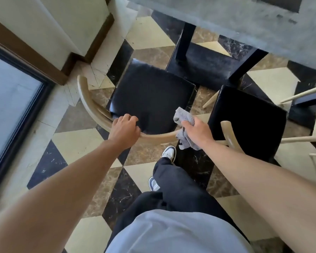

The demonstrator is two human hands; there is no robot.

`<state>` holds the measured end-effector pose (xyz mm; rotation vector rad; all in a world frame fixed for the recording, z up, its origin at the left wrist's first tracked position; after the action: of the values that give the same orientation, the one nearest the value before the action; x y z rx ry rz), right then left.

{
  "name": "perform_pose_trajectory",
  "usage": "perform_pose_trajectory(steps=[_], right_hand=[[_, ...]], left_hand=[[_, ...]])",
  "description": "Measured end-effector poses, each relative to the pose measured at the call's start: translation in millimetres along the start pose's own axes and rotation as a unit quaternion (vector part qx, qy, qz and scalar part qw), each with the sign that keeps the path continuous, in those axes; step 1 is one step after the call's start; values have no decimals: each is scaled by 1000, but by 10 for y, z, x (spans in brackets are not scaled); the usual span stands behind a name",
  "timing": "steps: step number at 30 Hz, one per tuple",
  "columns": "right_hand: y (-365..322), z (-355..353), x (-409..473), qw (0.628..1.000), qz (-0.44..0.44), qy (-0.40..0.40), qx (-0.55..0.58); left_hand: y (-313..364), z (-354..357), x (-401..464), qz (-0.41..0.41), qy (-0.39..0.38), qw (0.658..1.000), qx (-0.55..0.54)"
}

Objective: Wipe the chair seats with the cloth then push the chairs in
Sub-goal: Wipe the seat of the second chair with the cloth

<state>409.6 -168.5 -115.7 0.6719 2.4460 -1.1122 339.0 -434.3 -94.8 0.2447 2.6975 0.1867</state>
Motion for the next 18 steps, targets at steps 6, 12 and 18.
perform_pose_trajectory(steps=[6, 12, 18], right_hand=[[31, 62, 160, 997, 80, 3, 13], [4, 135, 137, 977, 176, 119, 10], [-189, 196, -11, 940, 231, 250, 8]], left_hand=[[-71, 91, 299, 52, -47, 994, 88], [7, 81, 300, 64, -62, 995, 51], [110, 13, 362, 94, -95, 991, -10]])
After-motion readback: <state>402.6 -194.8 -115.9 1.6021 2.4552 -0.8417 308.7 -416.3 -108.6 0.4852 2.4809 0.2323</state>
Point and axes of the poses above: each hand's wrist, its own x-axis towards the middle knuckle, its own z-axis out of the palm, y = z × x, the point moved 6 cm from there along x, towards the middle knuckle, and after that the axes turned 7 degrees about -z, right-handed, at the moved point
